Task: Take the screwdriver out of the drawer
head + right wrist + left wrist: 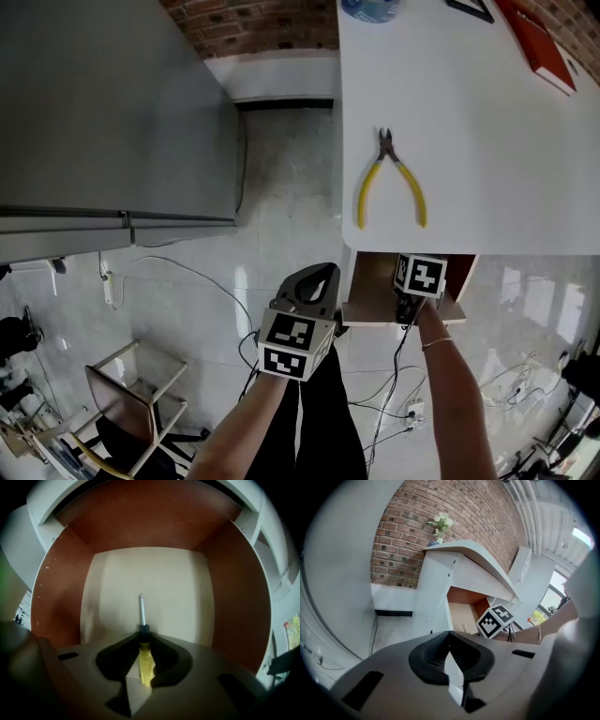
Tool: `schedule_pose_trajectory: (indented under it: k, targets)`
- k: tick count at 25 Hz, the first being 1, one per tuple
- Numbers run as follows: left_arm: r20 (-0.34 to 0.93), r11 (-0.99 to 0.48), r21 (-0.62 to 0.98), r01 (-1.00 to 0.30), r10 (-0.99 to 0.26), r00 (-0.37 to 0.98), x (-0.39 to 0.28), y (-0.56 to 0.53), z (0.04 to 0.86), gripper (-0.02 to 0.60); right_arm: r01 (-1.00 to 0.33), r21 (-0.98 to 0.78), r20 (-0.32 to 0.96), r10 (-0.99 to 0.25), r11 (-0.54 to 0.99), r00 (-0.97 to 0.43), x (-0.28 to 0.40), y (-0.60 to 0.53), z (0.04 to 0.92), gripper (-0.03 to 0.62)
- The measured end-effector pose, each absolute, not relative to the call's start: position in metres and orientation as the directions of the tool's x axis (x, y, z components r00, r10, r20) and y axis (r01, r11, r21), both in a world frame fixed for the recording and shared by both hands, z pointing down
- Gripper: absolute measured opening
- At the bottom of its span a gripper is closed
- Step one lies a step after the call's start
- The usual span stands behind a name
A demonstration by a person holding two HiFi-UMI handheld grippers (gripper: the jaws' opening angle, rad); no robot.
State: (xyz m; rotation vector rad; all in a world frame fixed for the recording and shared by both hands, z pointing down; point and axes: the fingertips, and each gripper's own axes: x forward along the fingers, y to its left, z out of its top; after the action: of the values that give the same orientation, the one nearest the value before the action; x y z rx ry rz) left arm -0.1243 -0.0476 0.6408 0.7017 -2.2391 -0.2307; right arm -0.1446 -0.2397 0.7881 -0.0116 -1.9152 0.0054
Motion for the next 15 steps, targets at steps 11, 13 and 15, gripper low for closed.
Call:
schedule_pose_trajectory:
  k: [11,13,15]
  targets:
    - [0.631,0.828,0.362,-0.429,-0.556,-0.541,-0.124,-0.042,0.632,-0.006,-0.067,-0.025,0.923,-0.003,0.997,-0.385,-0.142,-0.255,0.751,0.078]
    - [0.634,0.826,0.359,-0.435,-0.558,-0.536,-0.124,-0.042,0.63,-0.006,-0.077,-0.027,0.919,-0.005,0.997,-0.394,-0.14,-0.257,0.743,0.078]
    - [0.625,0.821,0.358,-0.444,-0.564,-0.539,-0.126,-0.044,0.625,-0.006,-0.096,-0.037,0.916,-0.004,0.995,-0.402,-0.138,-0.259,0.736,0.078]
